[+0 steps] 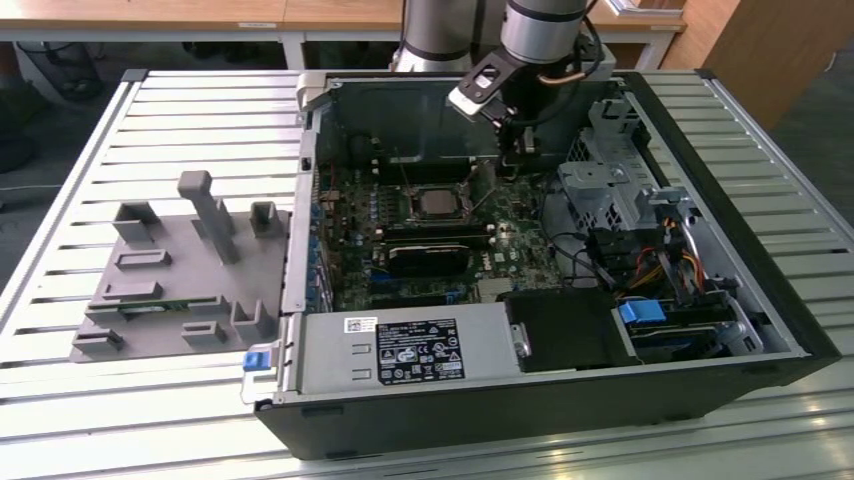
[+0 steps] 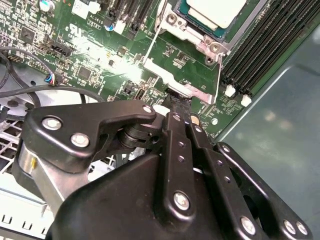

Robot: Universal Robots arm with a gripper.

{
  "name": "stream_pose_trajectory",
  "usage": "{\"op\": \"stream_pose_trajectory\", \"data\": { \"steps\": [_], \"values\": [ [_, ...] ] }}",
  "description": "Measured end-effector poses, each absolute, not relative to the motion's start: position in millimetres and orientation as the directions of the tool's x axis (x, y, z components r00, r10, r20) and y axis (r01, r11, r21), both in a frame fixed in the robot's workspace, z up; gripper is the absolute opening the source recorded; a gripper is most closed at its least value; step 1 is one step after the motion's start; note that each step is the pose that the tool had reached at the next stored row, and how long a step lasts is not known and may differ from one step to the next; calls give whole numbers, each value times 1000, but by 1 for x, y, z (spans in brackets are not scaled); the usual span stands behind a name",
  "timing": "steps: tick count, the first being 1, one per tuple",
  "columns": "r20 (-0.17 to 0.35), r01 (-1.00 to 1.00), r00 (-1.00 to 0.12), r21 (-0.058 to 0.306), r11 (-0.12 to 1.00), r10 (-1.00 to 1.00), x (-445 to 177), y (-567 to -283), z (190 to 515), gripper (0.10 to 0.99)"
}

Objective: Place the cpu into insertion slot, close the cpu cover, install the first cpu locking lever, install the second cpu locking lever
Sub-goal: 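Close the cpu cover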

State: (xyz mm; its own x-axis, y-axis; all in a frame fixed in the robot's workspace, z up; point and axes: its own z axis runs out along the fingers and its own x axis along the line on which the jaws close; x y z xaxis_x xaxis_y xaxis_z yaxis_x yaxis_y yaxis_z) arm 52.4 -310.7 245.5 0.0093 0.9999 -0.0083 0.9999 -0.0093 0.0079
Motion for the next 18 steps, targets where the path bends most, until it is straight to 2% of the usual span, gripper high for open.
{"op": "stream_pose_trajectory", "data": {
  "steps": [18],
  "values": [
    [-8,1000,9,8,-9,1000,26,-311,245,106]
  ]
}}
